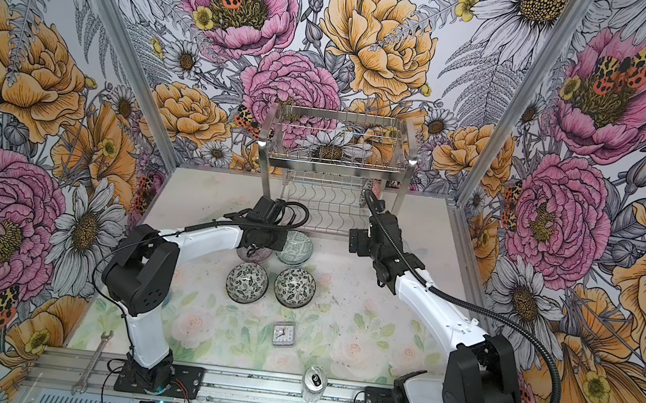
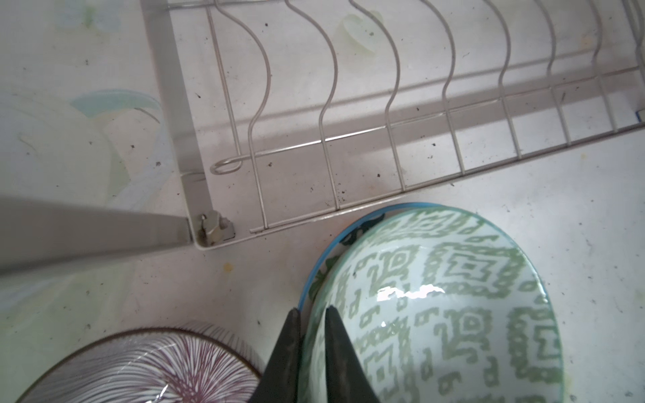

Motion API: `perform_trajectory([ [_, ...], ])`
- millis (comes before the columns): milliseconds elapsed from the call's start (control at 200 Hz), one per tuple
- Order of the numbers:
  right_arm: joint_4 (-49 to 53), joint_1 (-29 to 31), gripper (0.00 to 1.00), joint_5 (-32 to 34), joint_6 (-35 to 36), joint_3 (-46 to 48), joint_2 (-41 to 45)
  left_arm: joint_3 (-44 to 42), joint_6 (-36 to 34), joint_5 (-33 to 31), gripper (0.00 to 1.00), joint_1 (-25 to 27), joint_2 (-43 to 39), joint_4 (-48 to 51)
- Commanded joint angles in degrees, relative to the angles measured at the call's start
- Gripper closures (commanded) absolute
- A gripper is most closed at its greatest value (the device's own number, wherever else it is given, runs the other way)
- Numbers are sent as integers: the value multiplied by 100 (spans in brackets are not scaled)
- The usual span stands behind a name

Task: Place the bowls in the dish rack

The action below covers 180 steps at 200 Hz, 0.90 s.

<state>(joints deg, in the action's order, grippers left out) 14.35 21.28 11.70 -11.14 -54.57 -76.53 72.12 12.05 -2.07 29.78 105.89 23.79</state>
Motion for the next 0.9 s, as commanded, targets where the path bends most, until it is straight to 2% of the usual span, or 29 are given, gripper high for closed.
perform_trajectory([
  [0, -114, -48, 3, -55, -108, 41, 147, 57, 16, 37, 84, 20, 125, 70],
  [165, -113, -57, 3, -58, -108, 39, 139, 65, 16, 26, 88, 18, 89, 98],
  [380, -124, -75, 3, -71, -115, 52, 146, 109, 16, -4, 100, 17, 12, 181],
  [605, -126, -92, 3, -72, -105, 71, 212, 171, 3, -104, 100, 24, -96, 253],
  [640, -124, -94, 3, -63, -105, 75, 222, 176, 5, -141, 100, 21, -352, 243],
  [896, -111, -108, 3, -221, -76, 81, 427, 361, -107, -330, 100, 19, -809, 183],
])
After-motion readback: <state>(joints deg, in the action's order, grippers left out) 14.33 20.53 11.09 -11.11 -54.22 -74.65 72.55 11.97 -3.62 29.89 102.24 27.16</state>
